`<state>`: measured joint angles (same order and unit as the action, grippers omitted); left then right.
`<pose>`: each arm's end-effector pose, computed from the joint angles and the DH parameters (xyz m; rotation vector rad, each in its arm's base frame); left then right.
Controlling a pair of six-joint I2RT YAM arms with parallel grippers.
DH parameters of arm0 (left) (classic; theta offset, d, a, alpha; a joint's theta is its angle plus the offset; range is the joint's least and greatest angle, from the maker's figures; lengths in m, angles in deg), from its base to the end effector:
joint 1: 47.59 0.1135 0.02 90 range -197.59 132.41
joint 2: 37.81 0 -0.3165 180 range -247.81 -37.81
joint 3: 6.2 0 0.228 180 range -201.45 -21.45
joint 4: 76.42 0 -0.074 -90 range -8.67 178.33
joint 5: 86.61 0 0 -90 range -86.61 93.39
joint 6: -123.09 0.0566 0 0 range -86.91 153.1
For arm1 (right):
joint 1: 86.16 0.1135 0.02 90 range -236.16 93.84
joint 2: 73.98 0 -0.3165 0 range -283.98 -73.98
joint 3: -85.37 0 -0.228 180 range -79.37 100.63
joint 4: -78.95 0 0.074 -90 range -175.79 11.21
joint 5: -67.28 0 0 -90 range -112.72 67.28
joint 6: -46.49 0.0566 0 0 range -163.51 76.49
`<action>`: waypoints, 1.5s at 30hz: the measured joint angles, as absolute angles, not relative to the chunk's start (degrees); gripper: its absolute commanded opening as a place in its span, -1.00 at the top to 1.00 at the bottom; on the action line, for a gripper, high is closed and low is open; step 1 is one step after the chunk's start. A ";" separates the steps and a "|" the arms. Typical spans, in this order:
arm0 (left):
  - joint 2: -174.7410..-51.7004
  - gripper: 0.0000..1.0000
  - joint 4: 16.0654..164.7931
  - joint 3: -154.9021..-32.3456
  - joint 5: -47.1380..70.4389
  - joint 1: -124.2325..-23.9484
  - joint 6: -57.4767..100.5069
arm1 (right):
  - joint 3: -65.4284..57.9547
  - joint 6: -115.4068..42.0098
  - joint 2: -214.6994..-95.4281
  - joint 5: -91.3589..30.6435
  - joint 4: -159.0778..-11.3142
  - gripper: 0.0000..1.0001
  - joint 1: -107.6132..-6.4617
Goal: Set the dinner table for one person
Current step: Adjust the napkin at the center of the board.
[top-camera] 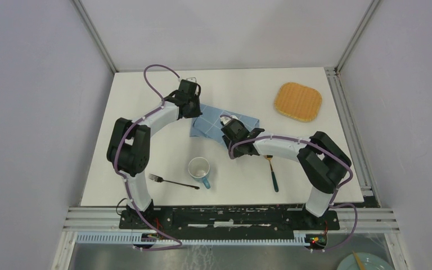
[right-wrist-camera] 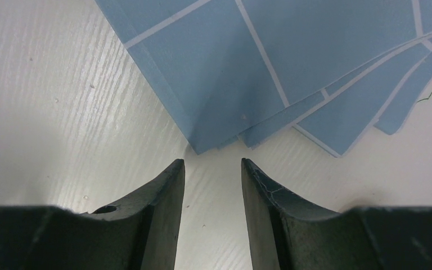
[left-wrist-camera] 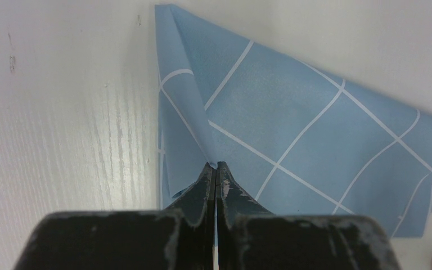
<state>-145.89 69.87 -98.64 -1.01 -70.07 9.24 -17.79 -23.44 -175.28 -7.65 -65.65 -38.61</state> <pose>0.3923 -0.1576 0.2539 -0.0641 2.4464 -0.2701 0.2499 0.2514 0.2182 -0.5196 2.5091 0.1022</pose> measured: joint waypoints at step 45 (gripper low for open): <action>-145.89 0.96 69.85 -98.64 -0.73 -69.44 9.24 | -10.71 -27.24 -183.50 -4.61 -67.95 0.58 -34.77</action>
<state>-145.89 69.85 -98.64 -0.73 -69.44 9.24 -10.71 -27.24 -183.50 -4.61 -67.95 -34.77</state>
